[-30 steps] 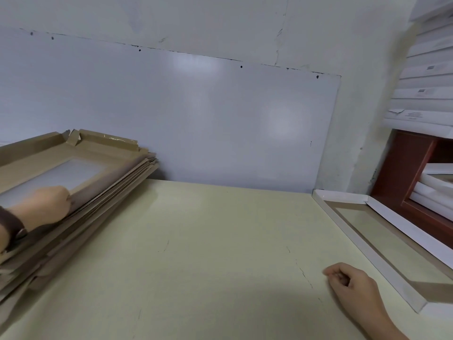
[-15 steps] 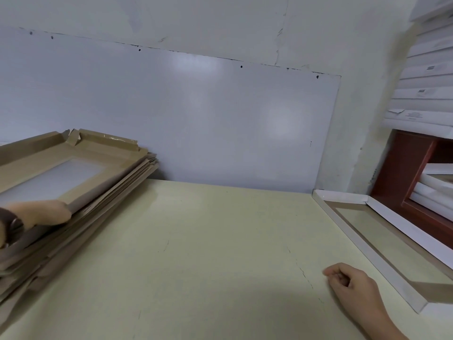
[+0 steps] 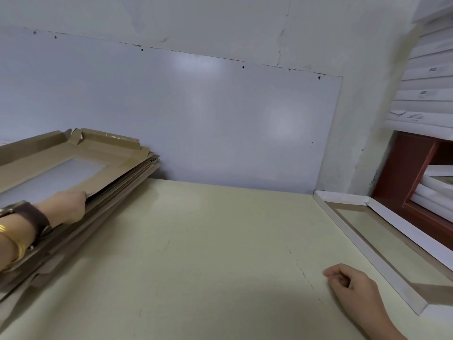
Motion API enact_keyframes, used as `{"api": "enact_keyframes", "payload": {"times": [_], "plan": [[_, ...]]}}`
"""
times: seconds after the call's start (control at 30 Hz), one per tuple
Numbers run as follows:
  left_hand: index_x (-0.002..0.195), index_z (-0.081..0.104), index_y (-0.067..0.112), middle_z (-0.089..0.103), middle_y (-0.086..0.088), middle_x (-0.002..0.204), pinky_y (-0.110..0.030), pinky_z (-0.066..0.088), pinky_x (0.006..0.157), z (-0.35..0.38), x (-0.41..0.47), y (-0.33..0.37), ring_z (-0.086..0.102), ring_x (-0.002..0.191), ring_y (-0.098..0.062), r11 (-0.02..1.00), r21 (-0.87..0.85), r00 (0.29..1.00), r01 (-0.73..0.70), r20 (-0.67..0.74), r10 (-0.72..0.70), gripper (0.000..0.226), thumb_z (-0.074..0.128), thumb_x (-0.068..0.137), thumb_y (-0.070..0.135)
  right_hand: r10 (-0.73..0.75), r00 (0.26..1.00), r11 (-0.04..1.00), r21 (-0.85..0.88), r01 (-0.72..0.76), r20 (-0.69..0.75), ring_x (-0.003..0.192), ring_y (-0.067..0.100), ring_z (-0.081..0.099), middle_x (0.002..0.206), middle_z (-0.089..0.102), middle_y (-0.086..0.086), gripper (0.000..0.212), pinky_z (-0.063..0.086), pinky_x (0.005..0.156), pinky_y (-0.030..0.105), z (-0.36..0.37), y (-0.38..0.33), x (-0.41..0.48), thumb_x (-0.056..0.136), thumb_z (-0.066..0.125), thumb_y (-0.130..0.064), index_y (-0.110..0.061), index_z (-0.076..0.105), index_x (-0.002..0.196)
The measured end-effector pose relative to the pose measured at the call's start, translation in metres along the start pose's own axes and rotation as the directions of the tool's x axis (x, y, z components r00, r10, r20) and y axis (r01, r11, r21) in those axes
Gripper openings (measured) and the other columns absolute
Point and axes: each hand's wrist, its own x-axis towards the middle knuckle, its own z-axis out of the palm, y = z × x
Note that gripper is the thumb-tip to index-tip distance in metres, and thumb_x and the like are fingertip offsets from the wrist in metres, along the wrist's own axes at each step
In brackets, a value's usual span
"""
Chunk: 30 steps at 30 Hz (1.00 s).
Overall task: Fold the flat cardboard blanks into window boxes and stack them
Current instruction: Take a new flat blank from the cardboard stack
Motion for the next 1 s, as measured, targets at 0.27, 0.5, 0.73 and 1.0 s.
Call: {"api": "enact_keyframes", "payload": {"times": [0.27,0.5,0.73,1.0], "plan": [[0.103,0.055,0.009,0.046,0.002,0.076,-0.017,0.041,0.061,-0.01,-0.006,0.02,0.048,0.07,-0.012,0.996,0.031,0.99,-0.085,-0.113,0.088,0.019,0.038,0.096,0.003,-0.004,1.0,1.0,0.002,0.004,-0.003,0.061,0.019,0.055,0.047,0.051,-0.008,0.03,0.04,0.06,0.023,0.001,0.0,0.0,0.082,0.064,0.002,-0.025,0.071,0.069],[0.102,0.051,0.009,0.045,0.002,0.072,-0.024,0.045,0.072,-0.002,-0.003,0.032,0.047,0.07,-0.015,0.989,0.006,0.977,-0.148,-0.155,0.147,0.016,0.037,0.097,0.004,-0.003,1.0,1.0,0.002,0.003,-0.004,0.061,0.02,0.055,0.049,0.052,-0.007,0.031,0.039,0.06,0.024,0.001,0.001,0.001,0.082,0.064,0.002,-0.025,0.071,0.069],[0.117,0.051,0.012,0.06,-0.005,0.097,-0.03,0.048,0.079,0.007,-0.012,0.048,0.059,0.088,-0.021,0.983,0.0,0.97,-0.185,-0.162,0.182,0.024,0.039,0.097,0.01,-0.008,1.0,1.0,0.003,0.008,-0.006,0.064,0.021,0.057,0.049,0.053,-0.005,0.032,0.04,0.06,0.024,0.0,0.0,0.001,0.082,0.063,0.003,-0.025,0.071,0.068],[0.108,0.047,0.013,0.056,-0.005,0.095,-0.037,0.05,0.082,-0.002,-0.032,0.077,0.055,0.084,-0.022,0.962,0.009,0.931,-0.274,-0.247,0.267,0.016,0.034,0.097,0.015,0.001,1.0,1.0,0.006,-0.001,0.0,0.065,0.017,0.058,0.053,0.056,-0.004,0.032,0.04,0.059,0.021,0.001,0.002,0.001,0.081,0.063,0.001,-0.027,0.071,0.067]]}}
